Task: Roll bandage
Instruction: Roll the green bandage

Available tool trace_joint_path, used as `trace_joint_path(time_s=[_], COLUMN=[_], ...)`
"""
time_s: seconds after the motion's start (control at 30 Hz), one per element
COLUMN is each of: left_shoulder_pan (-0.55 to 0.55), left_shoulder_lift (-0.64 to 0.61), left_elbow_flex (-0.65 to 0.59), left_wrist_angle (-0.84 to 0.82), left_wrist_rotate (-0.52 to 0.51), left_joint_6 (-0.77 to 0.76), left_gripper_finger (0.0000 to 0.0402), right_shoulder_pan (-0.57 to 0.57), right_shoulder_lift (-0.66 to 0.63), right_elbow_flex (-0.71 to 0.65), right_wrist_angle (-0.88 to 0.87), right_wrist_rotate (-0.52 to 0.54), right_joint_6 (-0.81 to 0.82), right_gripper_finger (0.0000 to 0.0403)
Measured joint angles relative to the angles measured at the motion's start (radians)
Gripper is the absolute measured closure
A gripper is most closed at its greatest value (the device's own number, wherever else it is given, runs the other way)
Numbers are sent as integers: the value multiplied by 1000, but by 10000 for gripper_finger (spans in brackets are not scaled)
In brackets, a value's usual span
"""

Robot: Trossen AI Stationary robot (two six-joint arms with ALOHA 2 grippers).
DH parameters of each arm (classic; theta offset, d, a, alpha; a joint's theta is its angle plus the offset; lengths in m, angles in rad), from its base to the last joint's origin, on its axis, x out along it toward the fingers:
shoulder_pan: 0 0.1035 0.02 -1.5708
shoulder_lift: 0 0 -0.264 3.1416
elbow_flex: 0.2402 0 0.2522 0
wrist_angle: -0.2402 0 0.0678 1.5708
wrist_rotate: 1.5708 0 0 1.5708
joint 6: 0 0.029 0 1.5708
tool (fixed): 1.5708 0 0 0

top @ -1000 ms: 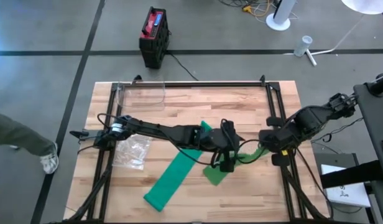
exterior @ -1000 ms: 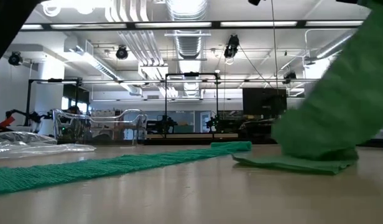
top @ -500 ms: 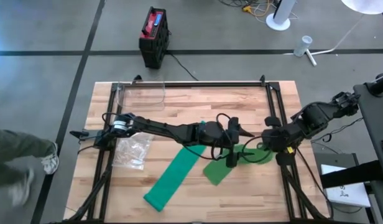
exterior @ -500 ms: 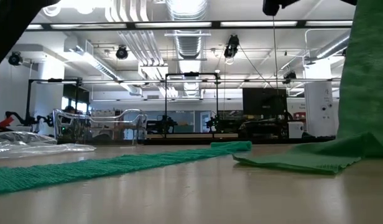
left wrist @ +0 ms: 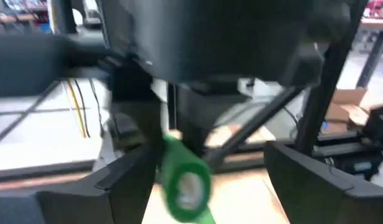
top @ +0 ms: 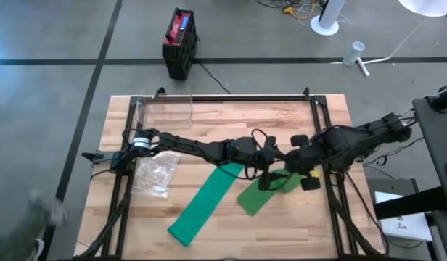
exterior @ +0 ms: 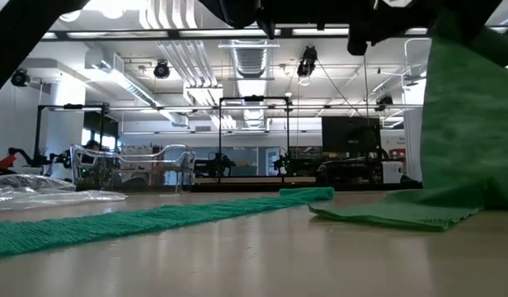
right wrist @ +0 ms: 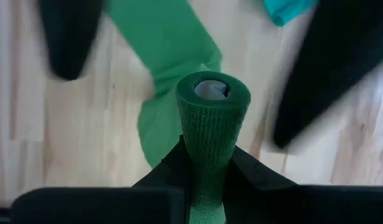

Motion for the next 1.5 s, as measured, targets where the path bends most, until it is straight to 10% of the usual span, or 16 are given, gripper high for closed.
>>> trace_joint_path(time_s=[0.5,0.8,1.23,1.5], left_shoulder_pan=[27,37,21,-2], left_shoulder_lift=[1,-8,-200,-411], left_elbow_flex=[-22,-2,-58,-347], left_wrist_angle=[-50,-104,-199,107], left_wrist_rotate=[-148,-120,-132,-116], left_joint_6=[21,71,113,102], left_gripper_finger=[166,374,375,375], right_shoulder_pan=[-81,-77,185,424], right_shoulder_lift=[83,79,-186,-277], right_elbow_flex=[92,90,76,-20], right_wrist_angle=[-1,-30,-7,336], right_wrist_rotate=[5,36,436,801], right_joint_6=[-37,40,325,228], right_gripper_finger=[355,334,221,197])
